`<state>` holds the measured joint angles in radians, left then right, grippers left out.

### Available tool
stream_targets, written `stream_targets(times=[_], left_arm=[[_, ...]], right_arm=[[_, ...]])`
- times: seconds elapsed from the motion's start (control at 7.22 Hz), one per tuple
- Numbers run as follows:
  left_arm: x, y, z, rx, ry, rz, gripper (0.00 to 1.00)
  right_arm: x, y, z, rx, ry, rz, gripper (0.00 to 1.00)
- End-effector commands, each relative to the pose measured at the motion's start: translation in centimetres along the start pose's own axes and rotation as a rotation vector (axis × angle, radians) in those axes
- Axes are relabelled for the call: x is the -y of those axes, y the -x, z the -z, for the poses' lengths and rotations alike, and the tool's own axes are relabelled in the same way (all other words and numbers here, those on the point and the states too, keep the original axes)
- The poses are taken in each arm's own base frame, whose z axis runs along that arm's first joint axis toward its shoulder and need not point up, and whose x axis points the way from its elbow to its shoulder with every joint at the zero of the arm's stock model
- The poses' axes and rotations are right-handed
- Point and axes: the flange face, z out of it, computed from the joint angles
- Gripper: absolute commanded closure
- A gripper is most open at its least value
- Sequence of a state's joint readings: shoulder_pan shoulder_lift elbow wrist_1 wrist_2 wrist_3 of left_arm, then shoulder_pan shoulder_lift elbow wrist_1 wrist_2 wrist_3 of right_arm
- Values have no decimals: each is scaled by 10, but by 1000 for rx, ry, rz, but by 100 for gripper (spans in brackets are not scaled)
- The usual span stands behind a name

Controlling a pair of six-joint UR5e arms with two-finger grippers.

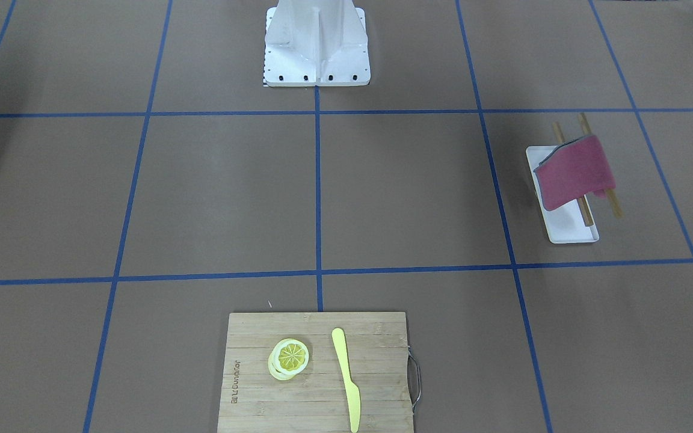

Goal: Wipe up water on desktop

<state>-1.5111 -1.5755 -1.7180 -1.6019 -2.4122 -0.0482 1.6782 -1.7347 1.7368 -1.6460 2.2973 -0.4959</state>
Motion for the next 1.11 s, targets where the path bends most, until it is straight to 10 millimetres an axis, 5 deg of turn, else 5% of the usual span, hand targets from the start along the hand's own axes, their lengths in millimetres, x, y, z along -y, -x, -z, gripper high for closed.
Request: stream_targets(times=[0.0,0.42,0.69,0.97], left_arm=[[2,-6,0,-3,-9,-25,2],[9,-40,-10,-26,-24,-84,3],[12,-112,-30,-67,-18,-123,3],[8,-146,-37,-98,-12,89,2]], right_arm=[[-2,-2,-2,3,3,-11,0],[-4,-1,-4,15,1,-21,0],[-5,4,-6,75,-24,-25,0],[-10,4,-10,81,-18,-24,0]])
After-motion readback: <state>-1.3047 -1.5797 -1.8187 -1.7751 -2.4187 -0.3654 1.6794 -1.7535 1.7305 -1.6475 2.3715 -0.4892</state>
